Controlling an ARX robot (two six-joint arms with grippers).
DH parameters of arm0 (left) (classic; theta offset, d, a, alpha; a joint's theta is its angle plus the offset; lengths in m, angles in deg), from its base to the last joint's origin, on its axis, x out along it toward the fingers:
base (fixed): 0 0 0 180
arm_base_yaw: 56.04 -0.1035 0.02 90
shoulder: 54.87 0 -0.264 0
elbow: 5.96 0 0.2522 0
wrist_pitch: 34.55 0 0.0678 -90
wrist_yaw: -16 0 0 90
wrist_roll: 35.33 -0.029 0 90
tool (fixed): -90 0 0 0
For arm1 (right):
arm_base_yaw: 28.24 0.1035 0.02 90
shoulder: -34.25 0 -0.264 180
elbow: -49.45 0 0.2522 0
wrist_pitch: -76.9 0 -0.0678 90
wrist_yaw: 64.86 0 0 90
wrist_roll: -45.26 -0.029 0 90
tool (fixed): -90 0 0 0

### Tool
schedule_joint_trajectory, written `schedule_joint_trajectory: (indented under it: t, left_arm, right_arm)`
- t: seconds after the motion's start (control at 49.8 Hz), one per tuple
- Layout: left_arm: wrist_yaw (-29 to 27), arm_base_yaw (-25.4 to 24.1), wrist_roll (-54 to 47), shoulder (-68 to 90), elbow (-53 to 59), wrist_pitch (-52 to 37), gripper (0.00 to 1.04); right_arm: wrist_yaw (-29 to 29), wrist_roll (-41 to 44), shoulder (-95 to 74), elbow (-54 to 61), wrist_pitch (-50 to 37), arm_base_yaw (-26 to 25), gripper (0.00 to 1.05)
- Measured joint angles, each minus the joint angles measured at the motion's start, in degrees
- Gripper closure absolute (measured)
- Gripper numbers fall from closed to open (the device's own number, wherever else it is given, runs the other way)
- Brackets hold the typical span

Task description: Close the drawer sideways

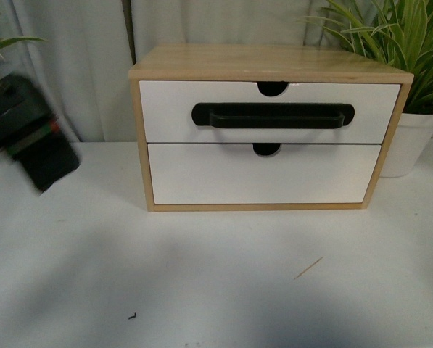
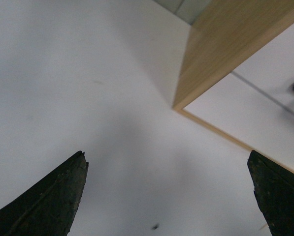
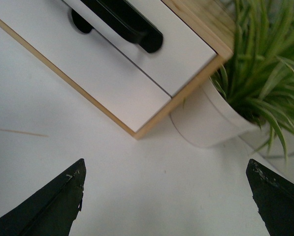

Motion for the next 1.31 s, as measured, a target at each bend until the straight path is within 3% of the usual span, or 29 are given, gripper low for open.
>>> schedule_joint_trajectory:
  t: [0.201, 0.341, 0.522, 0.542, 0.562, 0.643, 0.763, 0.843, 0.904, 0.964, 1.124, 1.205, 1.305]
  left_arm:
    - [-8.72, 0.48, -0.7, -21.2, 11.76, 13.05, 0.06]
    - [-18.12, -0.39, 1.6, -39.76, 17.07, 27.63, 0.06]
    - [-17.22, -0.81, 1.73, -43.87, 17.68, 28.94, 0.07]
    - [-14.99, -1.49, -0.37, -45.03, 18.67, 26.47, 0.09]
    - [-6.75, -4.04, -5.38, -48.06, 22.14, 18.67, 0.15]
    - [7.37, -8.66, -20.44, -56.52, 28.17, 6.36, 0.32]
    - [13.35, -12.0, -35.54, -67.34, 28.22, 12.0, 0.58]
    - [15.5, -14.34, -38.45, -68.13, 28.22, 12.66, 0.76]
    - [22.99, -19.82, -39.63, -68.91, 28.22, 13.51, 0.91]
    - [23.98, -22.47, -39.89, -69.05, 28.22, 13.57, 1.0]
    - [24.52, -23.69, -40.24, -69.07, 28.22, 13.57, 1.01]
    - [24.46, -23.69, -40.44, -69.07, 28.22, 13.57, 1.01]
    - [24.59, -23.8, -40.57, -69.07, 28.22, 13.57, 1.01]
  right_arm:
    - [-8.59, -6.54, 20.39, 10.73, 10.45, -11.63, 0.09]
    - [-17.79, -10.69, 37.59, 14.88, 21.75, -23.82, 0.09]
    - [-18.36, -13.64, 40.65, 15.23, 22.01, -26.64, 0.09]
    - [-15.98, -16.17, 41.27, 16.04, 20.13, -26.03, 0.12]
    - [-13.05, -17.79, 41.92, 17.03, 17.68, -25.29, 0.15]
    - [-2.73, -29.4, 46.38, 19.69, 13.62, -20.72, 0.31]
    - [3.8, -37.62, 51.19, 20.44, 16.22, -14.29, 0.58]
    - [5.35, -39.17, 59.3, 22.1, 24.59, -12.83, 0.76]
    - [7.98, -39.85, 62.6, 22.1, 25.94, -10.29, 0.9]
    - [9.55, -39.98, 63.28, 22.1, 26.51, -8.46, 1.01]
    - [13.11, -40.09, 63.93, 22.1, 27.32, -4.74, 1.03]
    - [20.9, -40.3, 64.59, 22.1, 27.93, 1.66, 1.03]
    - [21.31, -40.3, 64.63, 22.1, 28.02, 3.74, 1.03]
